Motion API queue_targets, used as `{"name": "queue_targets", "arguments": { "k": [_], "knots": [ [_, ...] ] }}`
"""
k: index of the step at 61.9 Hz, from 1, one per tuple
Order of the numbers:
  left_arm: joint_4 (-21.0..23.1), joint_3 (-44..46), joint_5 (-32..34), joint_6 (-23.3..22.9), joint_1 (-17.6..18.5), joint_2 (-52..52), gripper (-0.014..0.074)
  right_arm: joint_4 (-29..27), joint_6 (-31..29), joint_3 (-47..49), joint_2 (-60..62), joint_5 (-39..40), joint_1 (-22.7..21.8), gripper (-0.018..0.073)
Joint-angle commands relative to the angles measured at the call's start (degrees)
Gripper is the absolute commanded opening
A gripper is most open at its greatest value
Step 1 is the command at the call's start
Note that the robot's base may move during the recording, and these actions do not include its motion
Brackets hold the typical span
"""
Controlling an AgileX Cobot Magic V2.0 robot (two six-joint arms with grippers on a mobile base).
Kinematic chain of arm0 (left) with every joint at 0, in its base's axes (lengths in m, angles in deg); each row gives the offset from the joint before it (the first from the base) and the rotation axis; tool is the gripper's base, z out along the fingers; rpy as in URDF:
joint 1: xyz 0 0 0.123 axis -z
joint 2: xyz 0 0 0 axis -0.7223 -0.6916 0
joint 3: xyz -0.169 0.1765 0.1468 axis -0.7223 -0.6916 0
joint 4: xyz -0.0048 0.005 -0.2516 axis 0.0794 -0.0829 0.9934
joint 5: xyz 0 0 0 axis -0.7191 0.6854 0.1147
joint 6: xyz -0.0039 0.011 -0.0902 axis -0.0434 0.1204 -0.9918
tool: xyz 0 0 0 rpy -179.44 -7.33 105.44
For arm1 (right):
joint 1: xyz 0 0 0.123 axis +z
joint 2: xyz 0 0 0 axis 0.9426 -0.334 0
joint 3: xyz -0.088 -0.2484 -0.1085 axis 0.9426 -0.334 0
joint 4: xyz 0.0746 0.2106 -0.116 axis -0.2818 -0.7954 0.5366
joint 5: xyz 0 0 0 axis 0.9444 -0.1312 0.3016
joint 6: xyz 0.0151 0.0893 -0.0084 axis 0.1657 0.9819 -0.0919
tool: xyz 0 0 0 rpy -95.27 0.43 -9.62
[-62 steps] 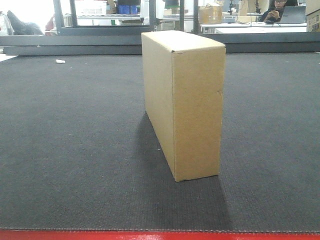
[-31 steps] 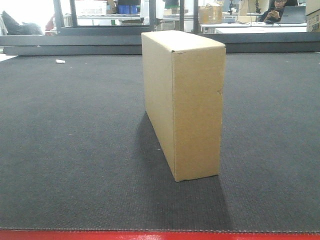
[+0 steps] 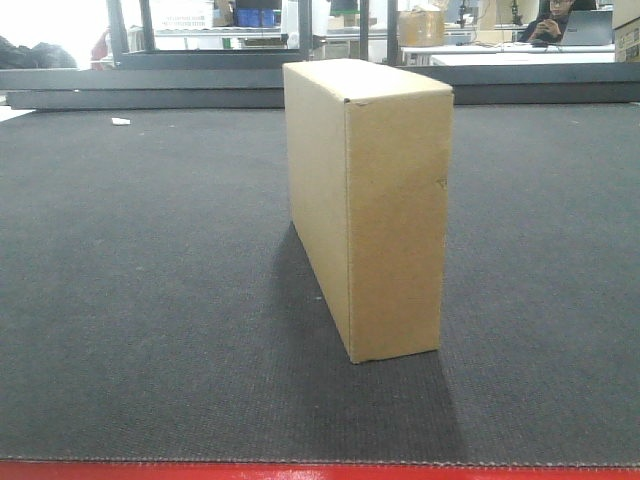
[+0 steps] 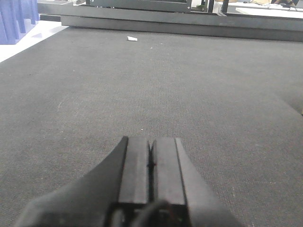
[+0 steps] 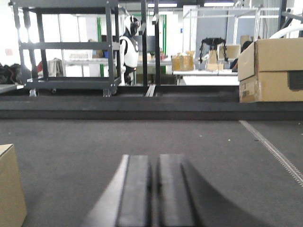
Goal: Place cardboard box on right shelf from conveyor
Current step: 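Move the right gripper down over the upright tan cardboard box, then grasp the tan box top with the right gripper and lift it off the belt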
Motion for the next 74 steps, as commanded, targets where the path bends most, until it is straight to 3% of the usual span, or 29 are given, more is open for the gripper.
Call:
{"name": "queue_targets", "arguments": {
  "k": [1,6,13,24,37,48,63,74],
  "knots": [
    [0.3,-0.4,5.0,0.0,0.4,0.9,-0.0116,1.0,-0.6,5.1,-6.1,3.8,1.5,0.037],
    [0.3,-0.4,5.0,0.0,0.4,0.9,-0.0116,1.5,-0.6,8.8,-12.3,3.7,4.5,0.0524],
    [0.3,-0.4,5.0,0.0,0.4,0.9,-0.0116,1.7,-0.6,15.3,-21.4,2.6,9.4,0.0649],
    [0.3,-0.4,5.0,0.0,0.4,0.9,-0.0116,1.7,-0.6,28.9,-35.5,-4.7,20.1,0.0634],
    [0.3,-0.4,5.0,0.0,0.4,0.9,-0.0116,1.7,1.1,46.9,-52.4,-19.5,31.9,0.0634],
    [0.3,-0.4,5.0,0.0,0.4,0.9,-0.0116,2.6,8.8,59.3,-64.3,-30.4,36.2,0.0634],
    [0.3,-0.4,5.0,0.0,0.4,0.9,-0.0116,15.7,22.6,71.4,-77.1,-45.8,40.8,0.0634],
    [0.3,-0.4,5.0,0.0,0.4,0.9,-0.0116,17.0,24.5,75.0,-82.5,-49.0,41.4,0.0634]
  ]
}}
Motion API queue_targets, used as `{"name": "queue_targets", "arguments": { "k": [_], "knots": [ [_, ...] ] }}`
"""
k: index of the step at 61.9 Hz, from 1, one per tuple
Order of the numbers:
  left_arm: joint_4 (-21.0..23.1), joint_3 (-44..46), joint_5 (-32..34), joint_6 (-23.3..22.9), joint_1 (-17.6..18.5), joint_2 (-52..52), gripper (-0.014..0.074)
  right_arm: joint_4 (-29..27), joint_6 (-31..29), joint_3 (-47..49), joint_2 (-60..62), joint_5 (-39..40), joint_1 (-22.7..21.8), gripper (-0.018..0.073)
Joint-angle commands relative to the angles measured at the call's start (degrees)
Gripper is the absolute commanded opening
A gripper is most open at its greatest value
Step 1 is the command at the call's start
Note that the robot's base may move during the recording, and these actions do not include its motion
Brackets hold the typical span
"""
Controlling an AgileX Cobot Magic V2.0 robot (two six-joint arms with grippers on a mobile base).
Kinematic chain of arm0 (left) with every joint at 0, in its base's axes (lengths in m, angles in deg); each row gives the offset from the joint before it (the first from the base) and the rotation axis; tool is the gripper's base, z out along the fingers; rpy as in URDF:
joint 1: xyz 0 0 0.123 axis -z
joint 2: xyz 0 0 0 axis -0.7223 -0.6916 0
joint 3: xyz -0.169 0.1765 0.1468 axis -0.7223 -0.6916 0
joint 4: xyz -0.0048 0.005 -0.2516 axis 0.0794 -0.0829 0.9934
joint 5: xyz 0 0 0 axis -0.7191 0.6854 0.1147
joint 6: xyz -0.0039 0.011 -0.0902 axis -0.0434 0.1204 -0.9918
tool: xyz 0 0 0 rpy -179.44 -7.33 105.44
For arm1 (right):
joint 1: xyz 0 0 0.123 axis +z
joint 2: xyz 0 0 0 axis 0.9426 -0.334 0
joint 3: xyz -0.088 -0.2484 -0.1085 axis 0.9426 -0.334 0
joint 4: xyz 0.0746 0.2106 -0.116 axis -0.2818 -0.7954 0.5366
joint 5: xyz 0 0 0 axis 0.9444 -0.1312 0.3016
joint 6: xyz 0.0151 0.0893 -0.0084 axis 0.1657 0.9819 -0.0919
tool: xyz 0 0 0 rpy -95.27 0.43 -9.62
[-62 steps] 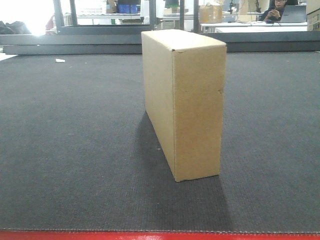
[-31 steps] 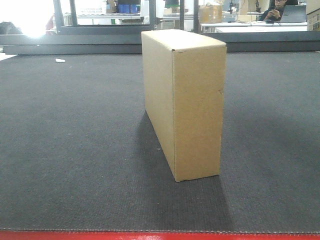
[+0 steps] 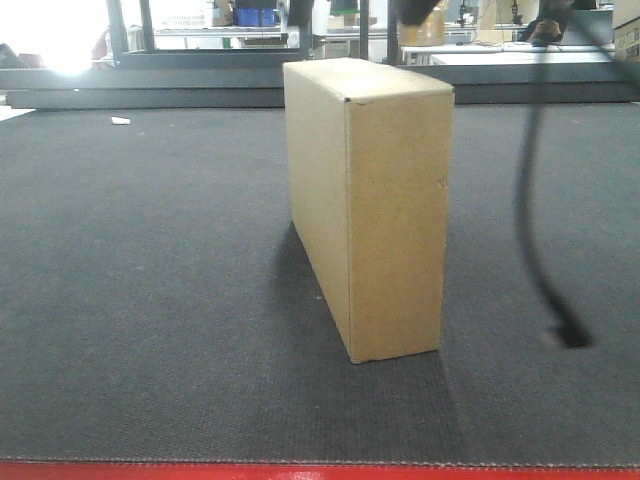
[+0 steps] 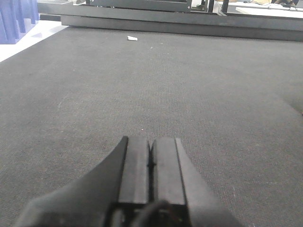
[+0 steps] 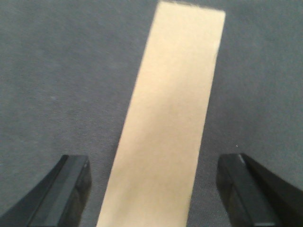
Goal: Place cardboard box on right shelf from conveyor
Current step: 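Grasp the tan box top with the right gripper and lift it off the belt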
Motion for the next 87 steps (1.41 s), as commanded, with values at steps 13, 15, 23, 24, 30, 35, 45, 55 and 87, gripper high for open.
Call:
{"name": "queue_targets", "arguments": {
  "k": [13,15,23,24,30,35,45,55,87],
  "knots": [
    [0.3,-0.4,5.0,0.0,0.4,0.9,-0.0116,2.3,0.9,2.9,-2.7,1.1,0.2,0.0634],
    [0.3,-0.4,5.0,0.0,0.4,0.9,-0.0116,2.3,0.9,2.9,-3.1,1.1,0.2,0.0634],
    [0.3,-0.4,5.0,0.0,0.4,0.9,-0.0116,2.3,0.9,2.9,-5.0,1.1,0.2,0.0634],
    [0.3,-0.4,5.0,0.0,0.4,0.9,-0.0116,2.3,0.9,2.9,-5.3,1.0,0.2,0.0633],
    [0.3,-0.4,5.0,0.0,0.4,0.9,-0.0116,2.3,0.9,2.9,-5.6,0.9,0.2,0.0588],
    [0.3,-0.4,5.0,0.0,0.4,0.9,-0.0116,2.2,0.9,2.9,-5.6,0.8,0.2,0.0496],
    [0.3,-0.4,5.0,0.0,0.4,0.9,-0.0116,2.0,0.8,2.9,-5.6,0.4,0.2,0.0272],
    [0.3,-0.4,5.0,0.0,0.4,0.9,-0.0116,1.8,0.6,3.8,-4.0,0.4,-1.3,0.0253],
    [0.3,-0.4,5.0,0.0,0.4,0.9,-0.0116,2.4,-7.8,-13.7,17.1,5.8,-11.6,0.0253]
  ]
}}
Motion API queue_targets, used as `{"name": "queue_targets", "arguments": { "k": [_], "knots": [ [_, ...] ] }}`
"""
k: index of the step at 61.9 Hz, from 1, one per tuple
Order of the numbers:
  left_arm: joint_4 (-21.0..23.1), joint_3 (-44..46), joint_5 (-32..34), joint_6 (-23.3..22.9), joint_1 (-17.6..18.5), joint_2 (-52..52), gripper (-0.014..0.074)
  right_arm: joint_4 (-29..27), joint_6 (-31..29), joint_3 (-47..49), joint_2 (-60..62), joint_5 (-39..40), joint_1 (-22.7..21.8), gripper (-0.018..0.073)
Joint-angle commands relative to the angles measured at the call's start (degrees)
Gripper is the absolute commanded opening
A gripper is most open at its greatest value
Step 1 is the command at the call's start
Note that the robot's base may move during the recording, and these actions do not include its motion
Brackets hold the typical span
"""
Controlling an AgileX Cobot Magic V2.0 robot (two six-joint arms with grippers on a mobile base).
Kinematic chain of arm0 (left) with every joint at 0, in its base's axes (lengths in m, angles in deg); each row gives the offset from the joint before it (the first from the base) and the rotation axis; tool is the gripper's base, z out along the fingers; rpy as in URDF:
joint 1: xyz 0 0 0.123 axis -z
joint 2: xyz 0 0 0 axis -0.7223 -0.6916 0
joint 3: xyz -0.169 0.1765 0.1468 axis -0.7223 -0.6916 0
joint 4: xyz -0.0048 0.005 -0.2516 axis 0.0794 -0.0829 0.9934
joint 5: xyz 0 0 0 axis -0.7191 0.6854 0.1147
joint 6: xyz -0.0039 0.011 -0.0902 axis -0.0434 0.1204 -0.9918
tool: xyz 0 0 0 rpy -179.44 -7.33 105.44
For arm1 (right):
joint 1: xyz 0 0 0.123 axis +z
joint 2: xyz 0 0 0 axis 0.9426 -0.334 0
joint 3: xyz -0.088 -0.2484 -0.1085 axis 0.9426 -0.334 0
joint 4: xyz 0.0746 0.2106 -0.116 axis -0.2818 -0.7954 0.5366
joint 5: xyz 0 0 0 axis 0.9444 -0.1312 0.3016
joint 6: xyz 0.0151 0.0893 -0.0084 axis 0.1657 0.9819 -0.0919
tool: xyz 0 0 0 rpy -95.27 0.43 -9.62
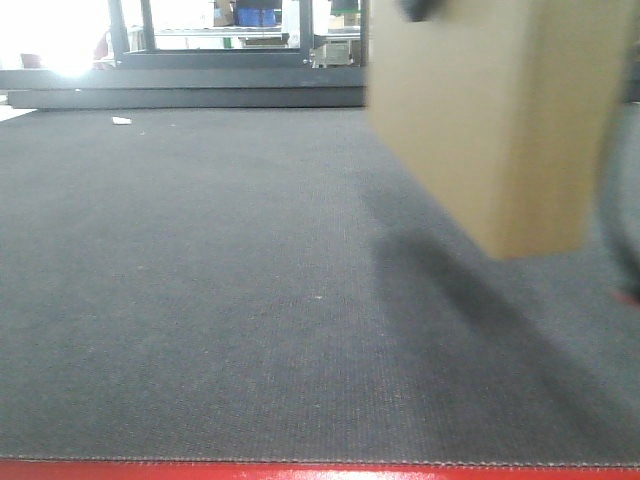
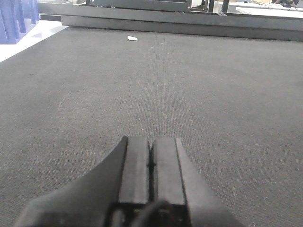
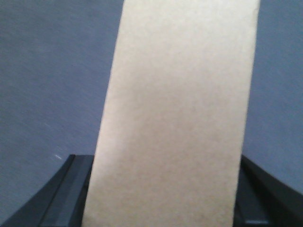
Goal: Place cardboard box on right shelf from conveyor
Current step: 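Grasp the tan box top with the right gripper and lift it off the belt, then hold the box in the right gripper and turn away from the conveyor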
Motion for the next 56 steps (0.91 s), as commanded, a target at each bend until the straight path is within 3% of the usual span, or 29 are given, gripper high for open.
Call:
{"name": "queue_targets", "arguments": {
  "k": [1,17,29,56],
  "knots": [
    [0.3,-0.4,5.0,0.0,0.4,0.9,-0.0116,2.0,-0.8,-4.4,7.7,6.4,-2.0,0.0253],
    [0.3,-0.4,5.0,0.0,0.4,0.9,-0.0116,2.1,-0.8,-23.5,25.2,18.9,-3.0,0.0253],
    [0.3,-0.4,5.0,0.0,0.4,0.9,-0.0116,2.5,-0.8,-32.3,37.2,23.2,-3.0,0.0253],
    [0.3,-0.4,5.0,0.0,0.4,0.9,-0.0116,7.4,-0.8,-34.8,58.7,25.3,-2.9,0.0253]
  ]
}}
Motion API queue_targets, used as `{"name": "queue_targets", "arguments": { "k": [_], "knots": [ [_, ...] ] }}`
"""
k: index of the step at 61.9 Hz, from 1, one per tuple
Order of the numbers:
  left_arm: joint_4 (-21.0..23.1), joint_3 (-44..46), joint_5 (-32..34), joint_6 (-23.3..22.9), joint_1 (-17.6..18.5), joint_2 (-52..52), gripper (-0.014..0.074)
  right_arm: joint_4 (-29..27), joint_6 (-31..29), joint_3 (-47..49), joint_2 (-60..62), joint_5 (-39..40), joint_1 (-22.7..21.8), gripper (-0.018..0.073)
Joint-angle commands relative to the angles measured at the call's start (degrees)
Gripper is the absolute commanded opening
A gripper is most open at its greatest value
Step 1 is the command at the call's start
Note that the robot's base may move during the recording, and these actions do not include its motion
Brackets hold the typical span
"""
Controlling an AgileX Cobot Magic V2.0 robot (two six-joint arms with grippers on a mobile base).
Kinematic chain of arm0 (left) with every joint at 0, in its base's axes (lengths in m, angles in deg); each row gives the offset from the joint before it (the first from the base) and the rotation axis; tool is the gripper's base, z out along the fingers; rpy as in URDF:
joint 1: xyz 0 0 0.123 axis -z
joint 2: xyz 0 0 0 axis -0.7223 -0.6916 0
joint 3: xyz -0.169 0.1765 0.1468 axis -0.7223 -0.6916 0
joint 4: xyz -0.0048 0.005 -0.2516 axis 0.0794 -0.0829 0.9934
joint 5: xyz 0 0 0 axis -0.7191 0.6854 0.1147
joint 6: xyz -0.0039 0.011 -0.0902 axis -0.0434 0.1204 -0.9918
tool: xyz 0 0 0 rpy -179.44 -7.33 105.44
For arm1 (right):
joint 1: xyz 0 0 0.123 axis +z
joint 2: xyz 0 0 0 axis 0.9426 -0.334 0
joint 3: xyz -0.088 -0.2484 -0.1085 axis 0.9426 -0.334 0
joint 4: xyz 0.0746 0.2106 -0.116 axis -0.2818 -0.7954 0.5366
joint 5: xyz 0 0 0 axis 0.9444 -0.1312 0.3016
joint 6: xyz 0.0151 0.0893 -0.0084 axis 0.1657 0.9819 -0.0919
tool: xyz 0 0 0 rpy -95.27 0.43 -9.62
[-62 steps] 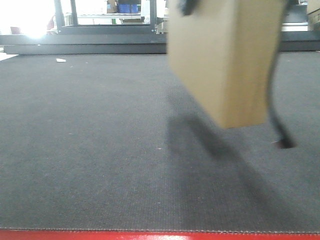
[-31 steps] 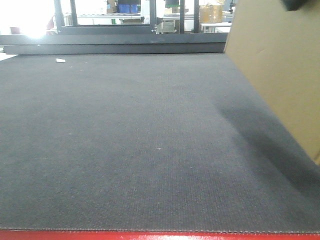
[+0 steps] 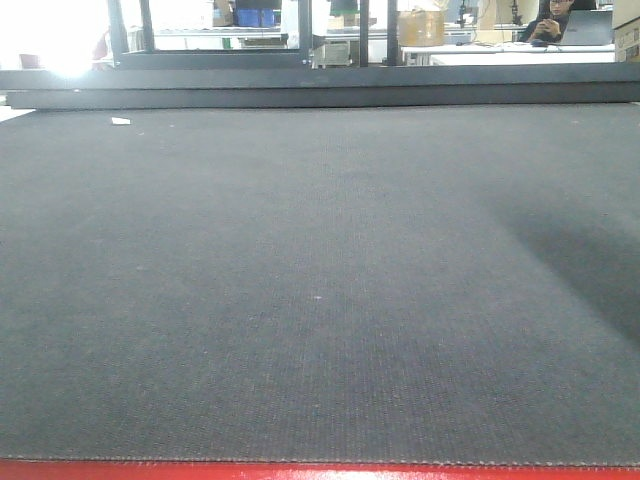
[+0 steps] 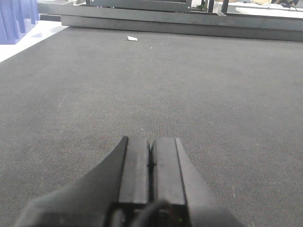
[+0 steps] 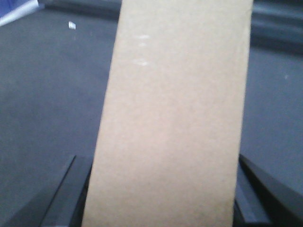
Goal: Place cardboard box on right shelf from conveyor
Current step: 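Hold the box in the right gripper and turn away from the conveyor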
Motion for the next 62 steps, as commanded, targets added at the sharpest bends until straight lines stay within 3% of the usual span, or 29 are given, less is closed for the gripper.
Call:
{"name": "queue_targets", "arguments": {
  "k": [1,62],
  "knots": [
    [0.3,-0.4,5.0,0.0,0.4,0.9,-0.0116,2.0,-0.6,1.6,2.8,6.8,-0.1,0.0253],
    [0.3,-0.4,5.0,0.0,0.4,0.9,-0.0116,2.0,-0.5,1.6,5.3,7.6,-0.1,0.0253]
  ]
}}
